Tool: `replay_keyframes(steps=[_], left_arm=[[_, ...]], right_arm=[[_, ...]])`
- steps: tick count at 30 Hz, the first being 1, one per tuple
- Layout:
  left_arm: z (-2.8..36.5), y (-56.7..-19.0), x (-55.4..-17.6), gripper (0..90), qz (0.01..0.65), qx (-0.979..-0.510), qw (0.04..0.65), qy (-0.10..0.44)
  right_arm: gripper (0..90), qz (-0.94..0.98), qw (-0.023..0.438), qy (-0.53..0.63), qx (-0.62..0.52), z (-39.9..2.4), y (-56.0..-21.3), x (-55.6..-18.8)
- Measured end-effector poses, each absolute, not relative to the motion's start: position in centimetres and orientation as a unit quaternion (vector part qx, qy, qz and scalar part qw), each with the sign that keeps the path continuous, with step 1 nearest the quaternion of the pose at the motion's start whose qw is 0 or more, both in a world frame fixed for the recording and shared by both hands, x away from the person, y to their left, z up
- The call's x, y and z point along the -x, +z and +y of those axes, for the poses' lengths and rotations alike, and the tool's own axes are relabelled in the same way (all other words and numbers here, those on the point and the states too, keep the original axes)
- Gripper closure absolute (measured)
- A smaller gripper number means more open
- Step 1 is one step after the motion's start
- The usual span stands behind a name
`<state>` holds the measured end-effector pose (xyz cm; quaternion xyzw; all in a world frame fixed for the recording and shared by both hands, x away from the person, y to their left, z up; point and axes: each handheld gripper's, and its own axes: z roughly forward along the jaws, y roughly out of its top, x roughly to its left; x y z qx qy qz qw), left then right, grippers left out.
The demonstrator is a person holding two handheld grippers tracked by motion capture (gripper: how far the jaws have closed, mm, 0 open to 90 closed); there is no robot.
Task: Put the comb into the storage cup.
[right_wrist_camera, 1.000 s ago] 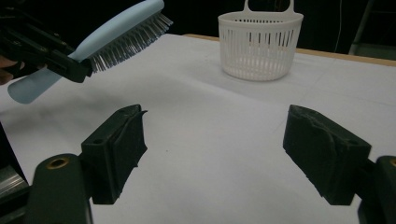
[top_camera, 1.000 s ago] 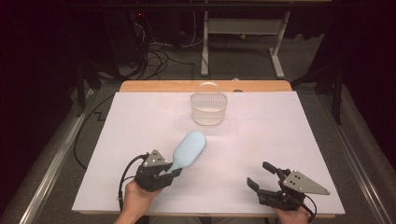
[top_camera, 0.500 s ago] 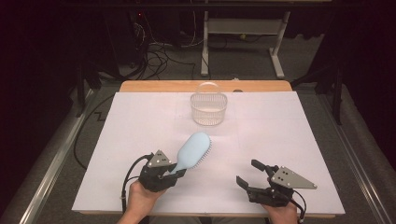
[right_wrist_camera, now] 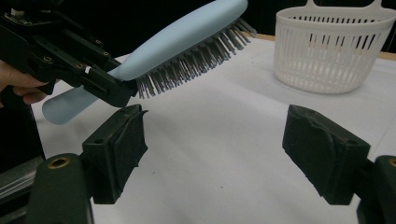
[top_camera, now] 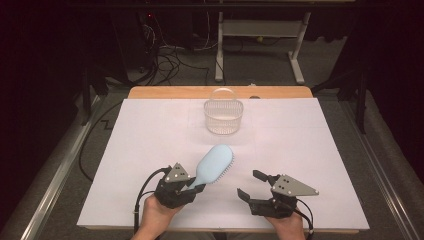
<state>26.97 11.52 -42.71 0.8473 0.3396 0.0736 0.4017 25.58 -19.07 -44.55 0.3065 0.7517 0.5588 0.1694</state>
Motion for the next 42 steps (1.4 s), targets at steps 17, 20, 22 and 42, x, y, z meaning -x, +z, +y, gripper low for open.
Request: replay_keyframes(steps=[17, 20, 22, 42], left_arm=[[9.6, -42.7, -26.6, 67.4, 0.312, -0.861, 0.397, 0.069], [9.2, -42.8, -26.5, 67.3, 0.307, -0.863, 0.395, 0.070], [9.1, -42.8, -26.4, 67.3, 0.304, -0.865, 0.393, 0.070], [7.4, -42.7, -25.8, 67.2, 0.281, -0.874, 0.389, 0.079]], right_arm=[[20.8, 0.757, 0.133, 0.566, -0.299, -17.3, -44.9, -26.4], [20.6, 0.757, 0.125, 0.566, -0.301, -17.0, -45.0, -26.6], [20.5, 0.756, 0.121, 0.568, -0.303, -16.9, -45.1, -26.7], [15.6, 0.742, 0.082, 0.582, -0.323, -16.5, -44.9, -27.5]])
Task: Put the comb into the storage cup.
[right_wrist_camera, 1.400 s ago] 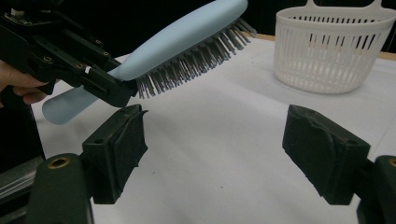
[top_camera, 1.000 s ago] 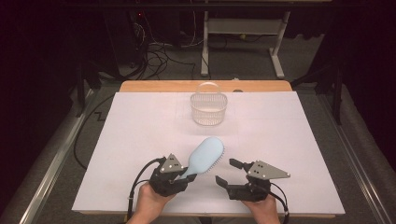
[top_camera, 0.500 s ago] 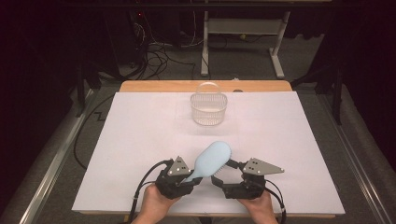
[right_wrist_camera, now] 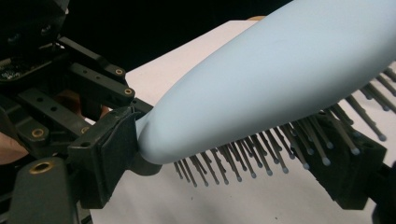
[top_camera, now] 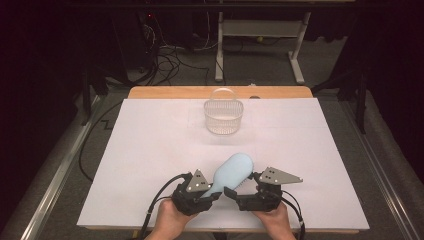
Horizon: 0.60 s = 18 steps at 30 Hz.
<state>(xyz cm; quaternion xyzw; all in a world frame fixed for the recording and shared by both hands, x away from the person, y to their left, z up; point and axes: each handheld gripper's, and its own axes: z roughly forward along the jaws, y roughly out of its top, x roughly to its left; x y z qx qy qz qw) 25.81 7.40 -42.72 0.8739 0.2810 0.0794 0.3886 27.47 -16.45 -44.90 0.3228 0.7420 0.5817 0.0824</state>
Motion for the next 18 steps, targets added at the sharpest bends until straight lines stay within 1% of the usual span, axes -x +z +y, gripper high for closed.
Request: replay_keyframes(steps=[5, 8, 10, 13, 18], left_arm=[[7.1, -42.4, -25.6, 67.0, 0.275, -0.875, 0.390, 0.075], [7.2, -42.0, -25.6, 67.1, 0.269, -0.877, 0.389, 0.085], [7.3, -41.8, -25.7, 67.1, 0.273, -0.874, 0.394, 0.082], [7.4, -41.8, -25.8, 67.2, 0.274, -0.874, 0.393, 0.084], [7.6, -41.4, -25.7, 67.2, 0.275, -0.872, 0.397, 0.081]], right_arm=[[15.5, 0.737, 0.083, 0.586, -0.325, -16.2, -44.8, -27.5], [15.9, 0.737, 0.072, 0.587, -0.327, -16.1, -44.7, -27.8], [16.5, 0.734, 0.063, 0.591, -0.328, -16.0, -44.5, -28.1], [18.1, 0.738, 0.069, 0.589, -0.323, -15.8, -44.1, -28.2], [22.5, 0.740, 0.065, 0.587, -0.322, -15.7, -43.6, -27.9]])
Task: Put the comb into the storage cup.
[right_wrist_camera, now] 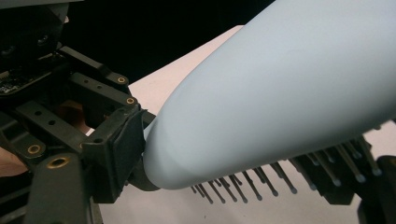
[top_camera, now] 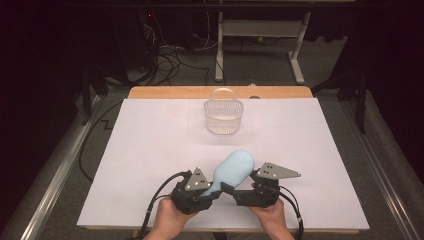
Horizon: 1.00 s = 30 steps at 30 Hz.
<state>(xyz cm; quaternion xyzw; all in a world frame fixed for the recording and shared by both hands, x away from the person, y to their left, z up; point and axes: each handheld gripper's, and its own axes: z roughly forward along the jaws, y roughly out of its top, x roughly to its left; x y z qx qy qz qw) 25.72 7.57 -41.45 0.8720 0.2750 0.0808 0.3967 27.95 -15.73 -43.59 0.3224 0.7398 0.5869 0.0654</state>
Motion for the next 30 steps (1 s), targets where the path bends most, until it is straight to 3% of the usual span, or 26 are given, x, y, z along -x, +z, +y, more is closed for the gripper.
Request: replay_keyframes(steps=[15, 30], left_arm=[[7.6, -41.5, -26.2, 67.1, 0.275, -0.879, 0.381, 0.082], [8.0, -41.2, -26.1, 67.0, 0.266, -0.877, 0.389, 0.089]], right_arm=[[33.1, 0.746, 0.035, 0.577, -0.330, -15.9, -43.1, -28.5], [52.4, 0.725, -0.033, 0.610, -0.318, -16.2, -41.8, -29.2]])
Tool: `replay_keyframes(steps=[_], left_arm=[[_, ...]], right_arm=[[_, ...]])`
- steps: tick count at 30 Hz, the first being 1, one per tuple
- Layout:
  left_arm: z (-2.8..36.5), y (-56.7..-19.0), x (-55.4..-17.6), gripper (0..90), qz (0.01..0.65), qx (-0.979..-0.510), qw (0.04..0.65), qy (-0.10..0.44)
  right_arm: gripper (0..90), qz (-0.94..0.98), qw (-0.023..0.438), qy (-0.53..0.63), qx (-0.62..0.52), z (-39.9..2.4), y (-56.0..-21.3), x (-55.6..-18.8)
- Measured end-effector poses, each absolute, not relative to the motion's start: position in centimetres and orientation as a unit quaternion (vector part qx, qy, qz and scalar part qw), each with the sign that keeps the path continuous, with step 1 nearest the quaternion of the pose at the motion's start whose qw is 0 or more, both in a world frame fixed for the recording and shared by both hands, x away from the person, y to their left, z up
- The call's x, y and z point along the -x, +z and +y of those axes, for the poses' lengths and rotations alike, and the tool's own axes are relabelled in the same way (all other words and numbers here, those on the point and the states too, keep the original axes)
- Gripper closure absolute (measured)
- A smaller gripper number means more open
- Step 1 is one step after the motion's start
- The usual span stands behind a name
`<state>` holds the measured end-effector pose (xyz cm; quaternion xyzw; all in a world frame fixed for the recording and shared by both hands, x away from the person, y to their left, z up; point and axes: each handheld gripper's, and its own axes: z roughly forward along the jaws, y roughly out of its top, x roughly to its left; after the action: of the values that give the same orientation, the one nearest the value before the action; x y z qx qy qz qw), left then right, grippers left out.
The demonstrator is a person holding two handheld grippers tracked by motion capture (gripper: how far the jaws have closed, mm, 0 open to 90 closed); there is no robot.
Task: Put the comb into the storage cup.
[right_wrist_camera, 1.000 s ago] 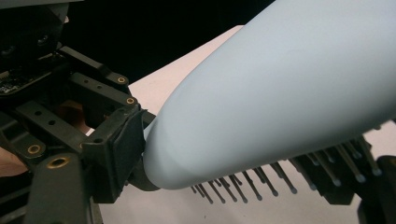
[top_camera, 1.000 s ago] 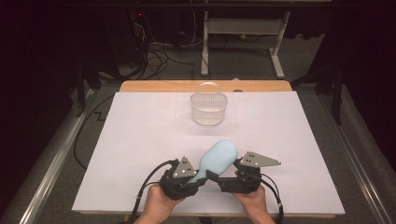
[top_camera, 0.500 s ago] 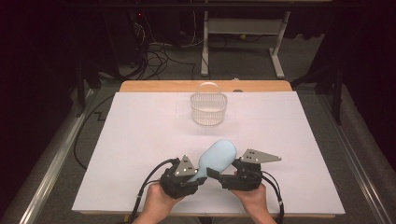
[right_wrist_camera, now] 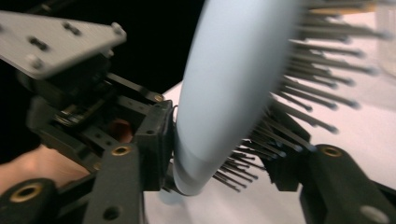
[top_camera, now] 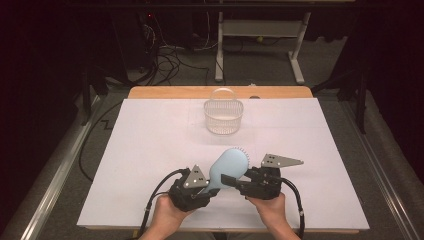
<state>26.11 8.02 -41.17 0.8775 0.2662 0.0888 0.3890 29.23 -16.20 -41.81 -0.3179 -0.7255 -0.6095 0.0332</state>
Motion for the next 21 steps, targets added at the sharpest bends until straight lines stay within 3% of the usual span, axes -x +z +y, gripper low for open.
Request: replay_keyframes(steps=[21], left_arm=[[8.3, -41.0, -26.0, 66.3, 0.257, -0.870, 0.412, 0.084]], right_arm=[[57.8, -0.739, 0.037, -0.602, 0.300, -16.2, -40.3, -28.9]])
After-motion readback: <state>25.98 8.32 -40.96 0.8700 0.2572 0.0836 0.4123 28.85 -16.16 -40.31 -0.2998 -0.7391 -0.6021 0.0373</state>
